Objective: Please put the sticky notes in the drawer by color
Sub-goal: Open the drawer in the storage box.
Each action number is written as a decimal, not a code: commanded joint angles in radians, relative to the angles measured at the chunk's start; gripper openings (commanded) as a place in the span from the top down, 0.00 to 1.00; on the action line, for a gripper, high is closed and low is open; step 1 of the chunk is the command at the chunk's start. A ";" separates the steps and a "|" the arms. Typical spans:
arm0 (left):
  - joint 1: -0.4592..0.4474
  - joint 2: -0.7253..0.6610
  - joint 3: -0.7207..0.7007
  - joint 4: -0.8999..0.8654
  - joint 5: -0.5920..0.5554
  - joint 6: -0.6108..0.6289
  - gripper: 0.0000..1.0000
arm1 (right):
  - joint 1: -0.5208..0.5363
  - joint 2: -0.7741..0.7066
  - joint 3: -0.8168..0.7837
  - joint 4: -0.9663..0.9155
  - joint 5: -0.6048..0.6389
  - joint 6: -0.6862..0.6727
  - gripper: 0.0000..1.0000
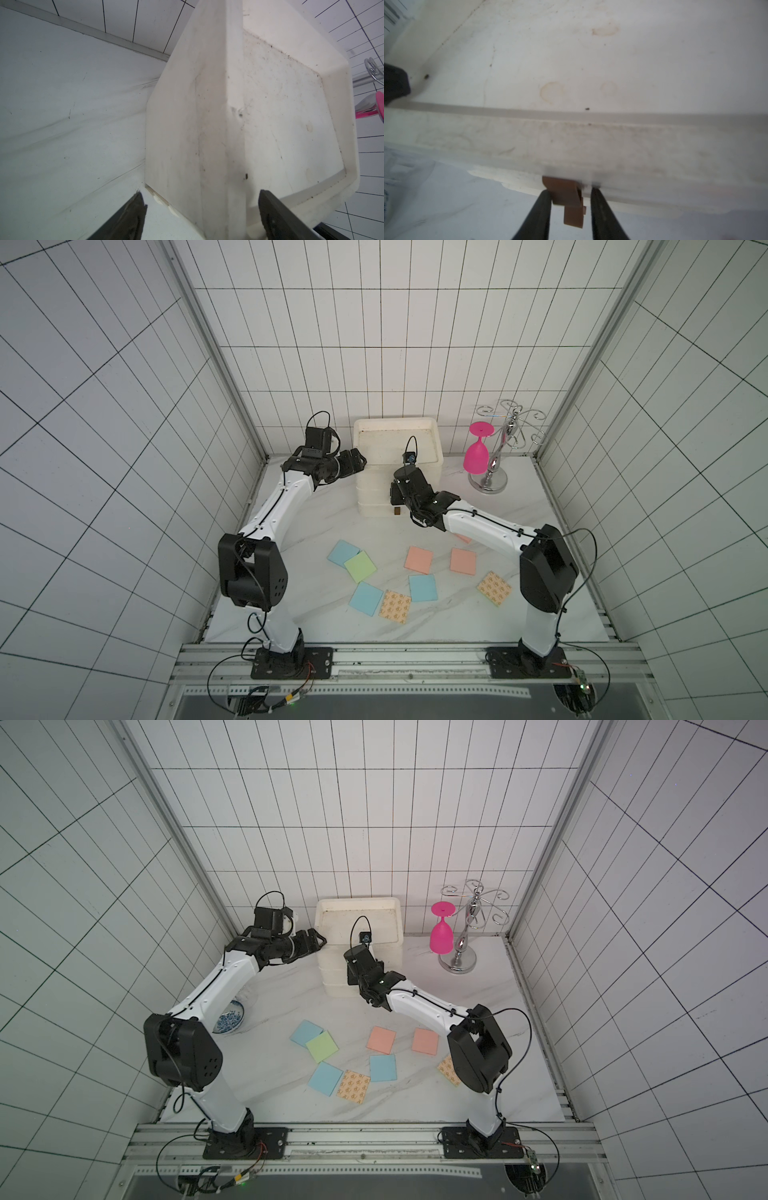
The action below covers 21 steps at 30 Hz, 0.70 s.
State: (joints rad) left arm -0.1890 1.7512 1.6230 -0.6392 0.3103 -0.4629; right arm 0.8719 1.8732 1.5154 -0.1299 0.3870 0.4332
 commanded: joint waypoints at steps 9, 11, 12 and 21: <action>-0.007 0.039 0.015 -0.042 0.015 0.019 0.12 | -0.002 -0.100 -0.050 -0.033 -0.102 0.090 1.00; -0.008 0.038 0.017 -0.043 0.013 0.020 0.12 | 0.008 -0.138 -0.094 -0.046 -0.137 0.120 1.00; -0.007 0.038 0.016 -0.043 0.015 0.019 0.12 | 0.015 -0.158 -0.122 -0.051 -0.150 0.135 1.00; -0.008 0.020 0.018 -0.045 0.012 0.018 0.11 | 0.089 -0.296 -0.271 -0.156 -0.233 0.199 1.00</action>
State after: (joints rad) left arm -0.1890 1.7622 1.6310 -0.6392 0.3187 -0.4633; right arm 0.9321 1.6196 1.2842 -0.2077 0.1902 0.5930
